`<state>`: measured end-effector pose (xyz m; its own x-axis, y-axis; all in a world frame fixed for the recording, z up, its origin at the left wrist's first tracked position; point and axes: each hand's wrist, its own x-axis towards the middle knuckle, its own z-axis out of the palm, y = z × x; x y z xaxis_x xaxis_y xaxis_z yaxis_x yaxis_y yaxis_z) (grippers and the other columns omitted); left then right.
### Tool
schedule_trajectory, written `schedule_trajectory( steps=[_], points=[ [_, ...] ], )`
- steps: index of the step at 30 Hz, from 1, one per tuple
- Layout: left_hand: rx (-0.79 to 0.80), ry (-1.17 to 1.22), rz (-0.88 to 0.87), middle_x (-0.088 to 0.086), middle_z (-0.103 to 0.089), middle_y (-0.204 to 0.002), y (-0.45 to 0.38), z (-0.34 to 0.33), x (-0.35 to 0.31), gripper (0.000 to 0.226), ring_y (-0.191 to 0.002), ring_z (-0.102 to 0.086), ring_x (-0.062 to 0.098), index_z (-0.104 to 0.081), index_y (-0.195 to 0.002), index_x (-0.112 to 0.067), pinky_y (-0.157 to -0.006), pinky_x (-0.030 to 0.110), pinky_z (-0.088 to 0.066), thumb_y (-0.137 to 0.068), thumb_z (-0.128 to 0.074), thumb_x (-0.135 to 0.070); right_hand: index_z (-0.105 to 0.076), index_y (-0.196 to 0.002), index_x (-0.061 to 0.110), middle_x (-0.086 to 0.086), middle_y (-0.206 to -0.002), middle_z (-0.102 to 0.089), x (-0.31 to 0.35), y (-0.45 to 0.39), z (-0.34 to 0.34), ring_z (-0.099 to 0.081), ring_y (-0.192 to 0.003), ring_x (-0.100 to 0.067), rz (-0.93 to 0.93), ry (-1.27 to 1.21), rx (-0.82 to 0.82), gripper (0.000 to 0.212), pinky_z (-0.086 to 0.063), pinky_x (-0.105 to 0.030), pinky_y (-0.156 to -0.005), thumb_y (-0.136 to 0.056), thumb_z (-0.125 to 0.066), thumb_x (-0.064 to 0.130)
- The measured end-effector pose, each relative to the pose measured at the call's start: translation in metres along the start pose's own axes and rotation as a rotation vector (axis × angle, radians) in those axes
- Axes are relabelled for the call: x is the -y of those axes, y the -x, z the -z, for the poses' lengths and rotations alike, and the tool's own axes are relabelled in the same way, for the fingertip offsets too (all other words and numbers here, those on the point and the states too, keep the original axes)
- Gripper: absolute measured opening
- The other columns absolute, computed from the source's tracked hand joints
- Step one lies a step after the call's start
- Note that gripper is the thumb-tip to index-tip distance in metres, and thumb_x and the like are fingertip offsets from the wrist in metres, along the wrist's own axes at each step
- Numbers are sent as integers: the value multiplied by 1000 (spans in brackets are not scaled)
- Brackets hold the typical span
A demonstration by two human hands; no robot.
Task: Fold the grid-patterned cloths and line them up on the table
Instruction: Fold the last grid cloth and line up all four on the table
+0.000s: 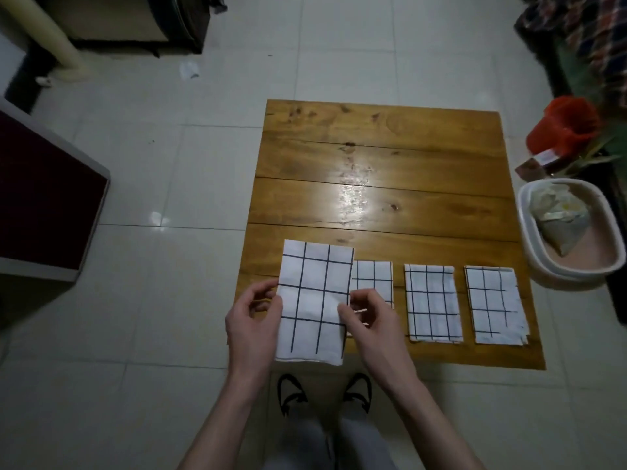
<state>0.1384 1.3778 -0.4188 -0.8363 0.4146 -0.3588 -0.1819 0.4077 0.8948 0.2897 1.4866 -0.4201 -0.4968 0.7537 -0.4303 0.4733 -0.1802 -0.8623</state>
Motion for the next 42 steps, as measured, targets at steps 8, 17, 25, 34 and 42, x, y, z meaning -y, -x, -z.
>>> schedule_trajectory(
  steps=[8,17,25,34,42],
  points=[
    [-87,74,123,3,-72,-106,-61,-15,98,25,-97,-69,23,-72,-110,-25,-80,28,-59,-97,-67,-4,-69,-111,29,9,-100,-70,-75,-67,-69,-63,-93,4,-92,-13,-96,12,-53,-19,-77,-99,-68,29],
    [-92,-11,96,-2,-69,-110,-104,-24,157,26,-93,-68,13,-72,-120,-26,-76,25,-62,-99,-65,-11,-65,-114,33,17,-99,-68,-122,-100,-99,-58,-95,16,-81,127,-109,18,-49,-7,-76,-98,-68,23],
    [-87,-301,-81,-21,-56,-105,-104,-33,166,30,-91,-63,5,-70,-121,-28,-75,18,-57,-97,-66,-9,-67,-118,27,20,-90,-65,-130,-100,-116,-59,-91,14,-42,223,-240,26,-44,0,-72,-94,-73,20],
    [-17,-507,-106,-9,-56,-109,-108,-31,160,36,-91,-56,0,-64,-130,-24,-71,9,-40,-96,-67,-12,-58,-136,24,11,-111,-58,-131,-96,-117,-58,-100,-2,12,300,-252,48,-53,-21,-88,-92,-75,22],
    [58,-605,-130,-7,-58,-111,-100,-18,148,30,-96,-56,9,-63,-129,-21,-77,19,-44,-100,-60,-20,-55,-142,22,12,-119,-57,-128,-77,-94,-57,-110,-2,88,298,-263,43,-54,-28,-93,-101,-64,29]
  ],
)
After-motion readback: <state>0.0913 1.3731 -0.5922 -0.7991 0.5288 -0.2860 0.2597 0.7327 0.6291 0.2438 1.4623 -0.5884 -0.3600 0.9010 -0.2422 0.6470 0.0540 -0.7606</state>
